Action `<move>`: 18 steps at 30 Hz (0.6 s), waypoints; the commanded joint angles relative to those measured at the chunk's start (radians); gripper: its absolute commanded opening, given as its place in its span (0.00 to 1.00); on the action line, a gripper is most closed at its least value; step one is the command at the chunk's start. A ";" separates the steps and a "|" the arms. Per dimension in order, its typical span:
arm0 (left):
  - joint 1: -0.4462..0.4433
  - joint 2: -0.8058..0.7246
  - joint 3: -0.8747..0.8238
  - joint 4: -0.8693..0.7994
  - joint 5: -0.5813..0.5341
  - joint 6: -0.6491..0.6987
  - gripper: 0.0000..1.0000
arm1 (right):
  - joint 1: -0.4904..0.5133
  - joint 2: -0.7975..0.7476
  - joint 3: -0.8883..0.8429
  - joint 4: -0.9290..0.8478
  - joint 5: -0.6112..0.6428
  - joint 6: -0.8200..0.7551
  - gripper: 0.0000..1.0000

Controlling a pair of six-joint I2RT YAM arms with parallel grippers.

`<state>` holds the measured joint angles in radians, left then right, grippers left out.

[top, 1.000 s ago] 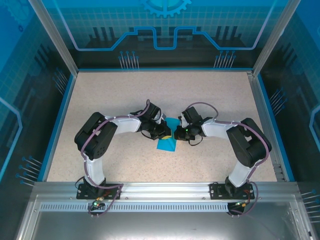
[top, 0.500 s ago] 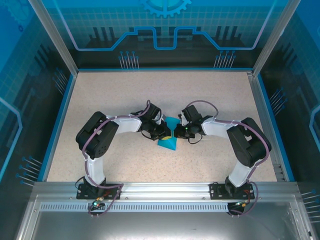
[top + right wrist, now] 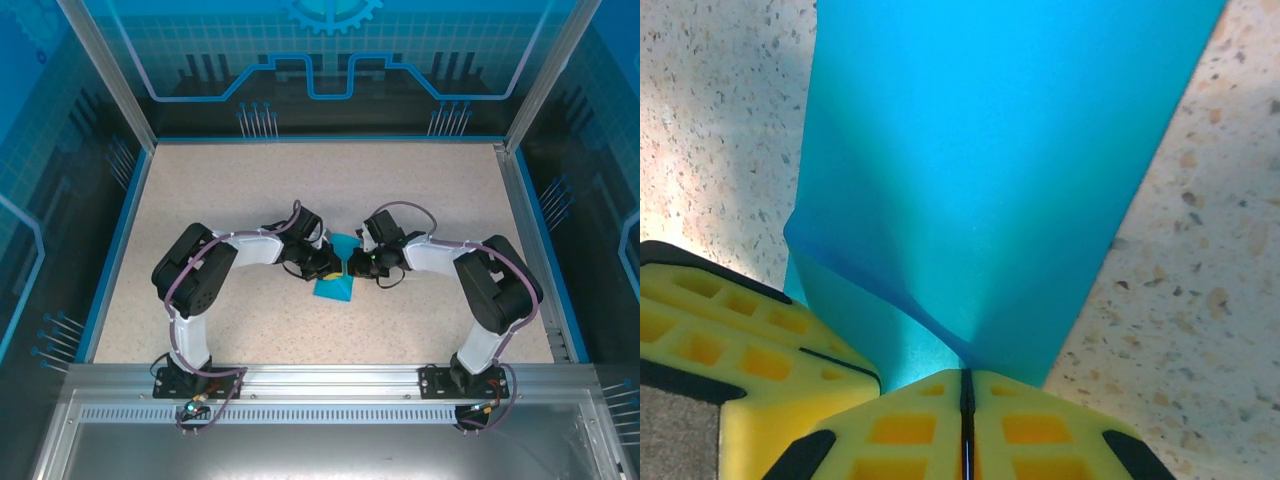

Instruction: Fold a paper plane with a square sheet of paper (pick it up from the middle)

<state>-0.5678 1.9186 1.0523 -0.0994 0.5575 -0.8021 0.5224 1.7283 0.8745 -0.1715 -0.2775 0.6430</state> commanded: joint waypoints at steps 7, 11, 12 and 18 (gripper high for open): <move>-0.006 -0.031 -0.007 -0.011 0.015 0.031 0.10 | -0.009 -0.015 -0.030 -0.034 0.002 0.017 0.10; -0.007 -0.009 0.000 -0.005 0.015 0.027 0.10 | -0.009 -0.008 -0.016 -0.034 0.011 0.006 0.10; -0.006 -0.006 0.002 -0.008 0.014 0.028 0.10 | -0.009 -0.005 -0.011 -0.036 0.012 0.004 0.10; -0.007 0.011 0.017 -0.028 0.008 0.039 0.10 | -0.009 -0.006 -0.001 -0.057 0.039 0.001 0.09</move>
<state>-0.5678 1.9072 1.0523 -0.0998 0.5571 -0.8009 0.5224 1.7283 0.8581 -0.1844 -0.2691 0.6529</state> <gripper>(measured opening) 0.103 0.096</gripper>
